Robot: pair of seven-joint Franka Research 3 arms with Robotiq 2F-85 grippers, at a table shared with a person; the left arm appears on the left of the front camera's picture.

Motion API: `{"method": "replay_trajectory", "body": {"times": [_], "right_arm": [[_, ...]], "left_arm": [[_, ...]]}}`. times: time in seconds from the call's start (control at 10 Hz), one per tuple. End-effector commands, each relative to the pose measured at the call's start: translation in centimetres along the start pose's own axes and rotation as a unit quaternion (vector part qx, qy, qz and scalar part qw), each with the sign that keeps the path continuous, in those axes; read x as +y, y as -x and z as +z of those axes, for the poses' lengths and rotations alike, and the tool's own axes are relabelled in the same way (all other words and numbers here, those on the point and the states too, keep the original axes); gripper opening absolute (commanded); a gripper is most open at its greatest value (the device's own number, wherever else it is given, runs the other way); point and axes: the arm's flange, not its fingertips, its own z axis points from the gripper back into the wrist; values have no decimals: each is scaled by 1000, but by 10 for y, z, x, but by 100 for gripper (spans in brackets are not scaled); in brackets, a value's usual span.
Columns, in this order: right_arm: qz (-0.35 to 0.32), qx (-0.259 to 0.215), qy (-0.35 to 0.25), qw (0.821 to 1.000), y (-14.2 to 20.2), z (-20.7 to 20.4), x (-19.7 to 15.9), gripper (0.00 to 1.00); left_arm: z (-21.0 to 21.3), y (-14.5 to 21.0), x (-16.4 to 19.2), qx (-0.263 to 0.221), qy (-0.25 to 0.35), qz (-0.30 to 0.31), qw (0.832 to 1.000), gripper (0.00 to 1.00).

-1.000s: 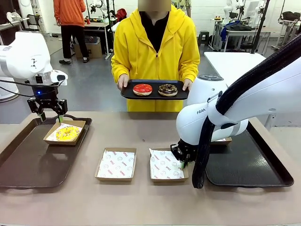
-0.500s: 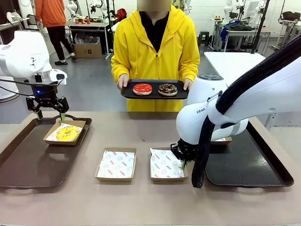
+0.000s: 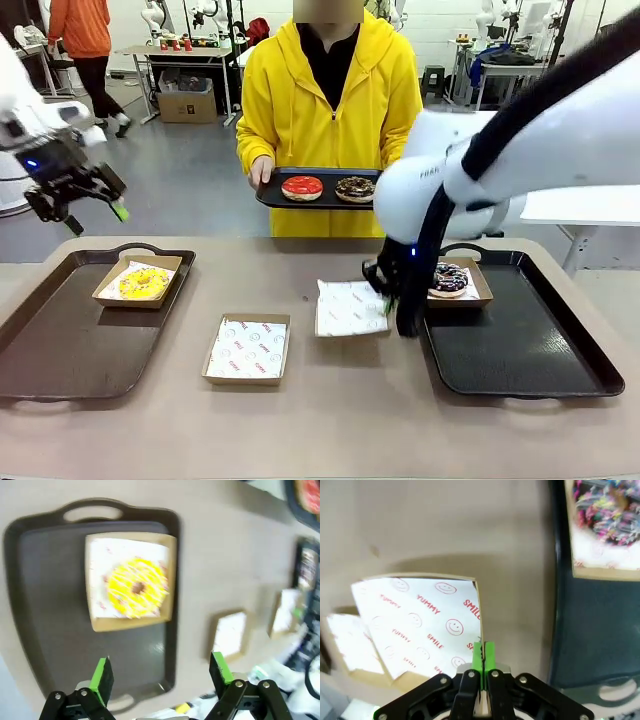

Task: Individually package the donuts and arrange them on the tray.
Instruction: Place the picked Paper togo box on the Handle tray while simultaneously picking up another Paper togo box from the table with the other hand.

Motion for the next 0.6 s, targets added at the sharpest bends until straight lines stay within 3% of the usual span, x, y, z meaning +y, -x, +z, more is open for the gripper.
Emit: {"method": "replay_trajectory", "body": {"times": [0.0,0.2,0.5], "right_arm": [[-37,-3,6,999,-43,27,18,0],[-50,-5,5,999,-86,45,31,0],[-55,28,22,998,-128,48,50,0]], "left_arm": [[33,40,38,10,115,-19,993,100],[51,68,63,-4,220,-25,975,100],[53,97,113,-12,343,3,939,100]]}}
